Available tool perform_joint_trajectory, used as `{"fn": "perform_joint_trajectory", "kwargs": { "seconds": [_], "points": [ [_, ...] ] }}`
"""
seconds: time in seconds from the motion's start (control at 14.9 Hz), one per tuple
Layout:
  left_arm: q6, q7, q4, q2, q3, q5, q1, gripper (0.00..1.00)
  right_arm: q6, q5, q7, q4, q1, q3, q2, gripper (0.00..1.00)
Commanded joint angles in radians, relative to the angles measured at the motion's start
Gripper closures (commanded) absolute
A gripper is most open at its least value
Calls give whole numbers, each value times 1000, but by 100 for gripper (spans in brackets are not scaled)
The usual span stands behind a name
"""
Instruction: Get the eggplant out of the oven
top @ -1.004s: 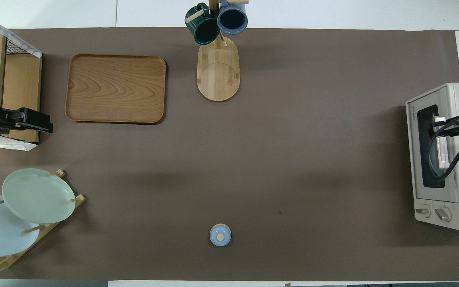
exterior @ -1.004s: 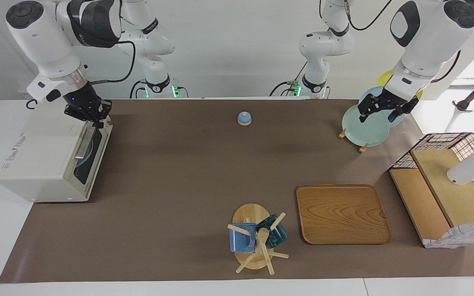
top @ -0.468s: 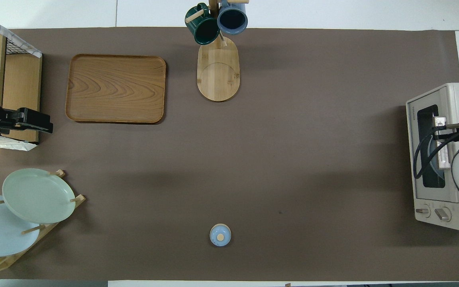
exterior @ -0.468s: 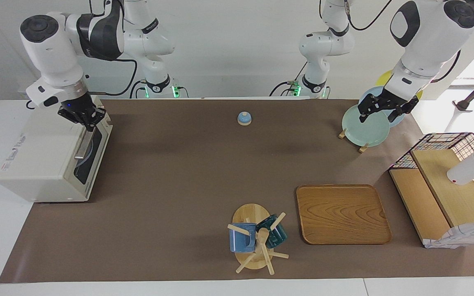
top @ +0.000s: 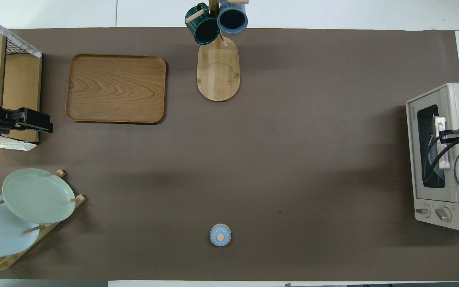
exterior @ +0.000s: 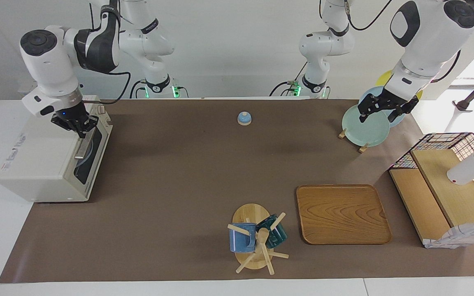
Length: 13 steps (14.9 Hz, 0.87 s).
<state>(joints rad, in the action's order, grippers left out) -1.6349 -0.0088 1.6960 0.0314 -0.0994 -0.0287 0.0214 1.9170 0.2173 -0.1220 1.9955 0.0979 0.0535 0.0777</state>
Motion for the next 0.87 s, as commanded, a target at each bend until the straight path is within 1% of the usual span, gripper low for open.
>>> {"fn": "perform_joint_trajectory", "kwargs": {
  "seconds": [0.0, 0.4, 0.8],
  "points": [
    [1, -8, -1, 7, -6, 18, 11, 0, 28, 17, -13, 28, 16, -9, 10, 100],
    [1, -8, -1, 7, -8, 18, 11, 0, 46, 13, -11, 39, 17, -9, -6, 100],
    [1, -8, -1, 7, -8, 18, 11, 0, 72, 2, -8, 77, 17, -9, -6, 100]
  ]
}}
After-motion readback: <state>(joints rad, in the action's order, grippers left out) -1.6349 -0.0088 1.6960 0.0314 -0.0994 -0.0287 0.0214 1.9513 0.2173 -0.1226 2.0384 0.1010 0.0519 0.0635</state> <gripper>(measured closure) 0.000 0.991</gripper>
